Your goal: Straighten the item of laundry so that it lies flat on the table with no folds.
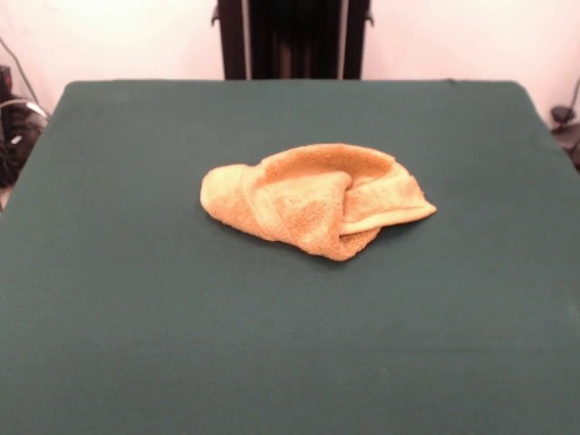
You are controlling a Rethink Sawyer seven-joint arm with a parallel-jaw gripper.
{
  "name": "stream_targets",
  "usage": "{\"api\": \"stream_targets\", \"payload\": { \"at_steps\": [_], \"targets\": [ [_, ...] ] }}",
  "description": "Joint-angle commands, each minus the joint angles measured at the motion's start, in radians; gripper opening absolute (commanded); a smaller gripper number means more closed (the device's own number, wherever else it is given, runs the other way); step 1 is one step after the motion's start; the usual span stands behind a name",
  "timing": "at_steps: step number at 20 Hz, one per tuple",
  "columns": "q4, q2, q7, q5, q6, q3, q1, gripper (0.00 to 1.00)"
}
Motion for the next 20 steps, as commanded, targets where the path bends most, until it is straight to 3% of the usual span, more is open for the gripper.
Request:
{"api": "stream_targets", "payload": {
  "at_steps": [1,9,20],
  "targets": [
    [0.042,0.046,0.139,0.000,0.021,0.058,-0.004,1.00],
    [0.123,0.077,0.119,0.021,-0.073,0.109,-0.035,1.00],
    [0.015,0.117,0.109,0.018,-0.021,0.108,-0.043,1.00]
  ]
}}
